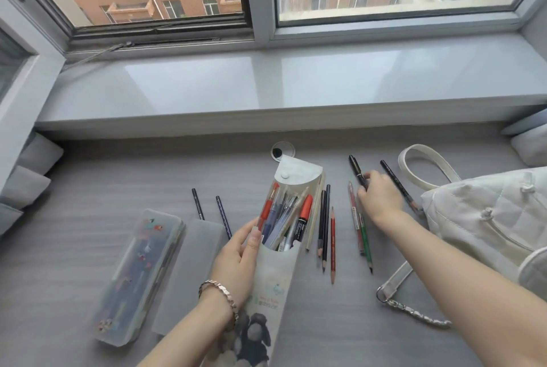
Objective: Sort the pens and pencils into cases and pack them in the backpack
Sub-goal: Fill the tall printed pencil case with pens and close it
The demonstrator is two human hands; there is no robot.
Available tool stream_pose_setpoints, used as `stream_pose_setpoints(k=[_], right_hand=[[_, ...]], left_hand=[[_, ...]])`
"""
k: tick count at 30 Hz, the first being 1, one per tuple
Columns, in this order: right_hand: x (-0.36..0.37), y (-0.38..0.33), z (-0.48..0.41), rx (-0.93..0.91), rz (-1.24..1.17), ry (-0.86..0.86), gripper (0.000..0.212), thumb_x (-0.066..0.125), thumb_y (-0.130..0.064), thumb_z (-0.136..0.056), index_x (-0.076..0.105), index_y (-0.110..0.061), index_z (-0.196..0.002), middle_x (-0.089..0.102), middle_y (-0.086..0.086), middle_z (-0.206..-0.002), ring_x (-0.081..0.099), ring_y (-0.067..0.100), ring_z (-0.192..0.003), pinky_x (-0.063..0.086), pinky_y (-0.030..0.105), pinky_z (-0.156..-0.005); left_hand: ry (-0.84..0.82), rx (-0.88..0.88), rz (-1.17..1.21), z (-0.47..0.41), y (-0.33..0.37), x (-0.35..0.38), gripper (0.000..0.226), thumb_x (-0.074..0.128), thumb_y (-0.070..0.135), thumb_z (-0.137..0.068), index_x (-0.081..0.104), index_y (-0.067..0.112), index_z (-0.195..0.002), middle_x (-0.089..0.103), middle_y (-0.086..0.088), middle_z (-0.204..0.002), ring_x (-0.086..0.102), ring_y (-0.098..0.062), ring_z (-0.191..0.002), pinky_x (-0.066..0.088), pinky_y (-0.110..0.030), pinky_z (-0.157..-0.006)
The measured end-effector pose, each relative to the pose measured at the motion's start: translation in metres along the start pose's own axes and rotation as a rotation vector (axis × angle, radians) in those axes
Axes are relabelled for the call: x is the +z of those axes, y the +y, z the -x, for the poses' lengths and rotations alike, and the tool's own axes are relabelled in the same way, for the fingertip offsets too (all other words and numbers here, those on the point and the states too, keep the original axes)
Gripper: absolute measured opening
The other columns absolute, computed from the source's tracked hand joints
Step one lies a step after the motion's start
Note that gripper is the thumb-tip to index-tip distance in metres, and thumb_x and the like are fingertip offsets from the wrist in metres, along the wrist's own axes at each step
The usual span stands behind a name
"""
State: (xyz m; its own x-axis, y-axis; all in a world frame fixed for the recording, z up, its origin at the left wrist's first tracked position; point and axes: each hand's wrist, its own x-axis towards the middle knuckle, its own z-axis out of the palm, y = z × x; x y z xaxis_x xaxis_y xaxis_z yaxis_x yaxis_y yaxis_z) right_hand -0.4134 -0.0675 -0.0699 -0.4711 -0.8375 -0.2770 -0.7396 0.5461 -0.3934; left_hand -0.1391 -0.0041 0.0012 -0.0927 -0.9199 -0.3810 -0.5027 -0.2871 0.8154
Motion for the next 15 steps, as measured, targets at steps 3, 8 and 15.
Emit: stream_pose_setpoints(k=[3, 8, 15], right_hand=[[-0.012, -0.006, -0.001, 0.064, -0.196, 0.023, 0.027, 0.053, -0.010, -0.082, 0.058, -0.002, -0.107, 0.063, 0.019, -0.103, 0.058, 0.036, -0.100, 0.045, 0.035, -0.079], [-0.060, -0.049, 0.055, 0.028, -1.136, -0.109, 0.030, 0.047, 0.003, -0.088, 0.044, -0.004, -0.117, 0.053, 0.008, -0.086, 0.064, 0.020, -0.075, 0.054, 0.017, -0.053], [-0.044, -0.066, 0.127, -0.179, -1.085, -0.302, 0.091, 0.064, 0.011, -0.076, 0.023, -0.053, -0.124, 0.060, 0.007, -0.093, 0.065, 0.022, -0.070, 0.057, 0.030, -0.064]], left_hand=[[0.004, -0.005, -0.001, 0.002, -0.002, -0.002, 0.037, 0.037, 0.039, -0.093, 0.052, 0.031, -0.126, 0.061, 0.016, -0.118, 0.054, -0.001, -0.113, 0.042, -0.015, -0.092], [0.001, -0.039, -0.007, 0.002, -0.009, -0.001, 0.036, 0.040, 0.040, -0.093, 0.053, 0.033, -0.125, 0.062, 0.013, -0.119, 0.055, -0.004, -0.114, 0.041, -0.021, -0.095], [-0.093, 0.011, -0.053, 0.009, -0.004, 0.012, 0.031, 0.037, 0.059, -0.082, 0.050, 0.060, -0.110, 0.062, 0.026, -0.113, 0.055, 0.005, -0.110, 0.044, -0.025, -0.098]])
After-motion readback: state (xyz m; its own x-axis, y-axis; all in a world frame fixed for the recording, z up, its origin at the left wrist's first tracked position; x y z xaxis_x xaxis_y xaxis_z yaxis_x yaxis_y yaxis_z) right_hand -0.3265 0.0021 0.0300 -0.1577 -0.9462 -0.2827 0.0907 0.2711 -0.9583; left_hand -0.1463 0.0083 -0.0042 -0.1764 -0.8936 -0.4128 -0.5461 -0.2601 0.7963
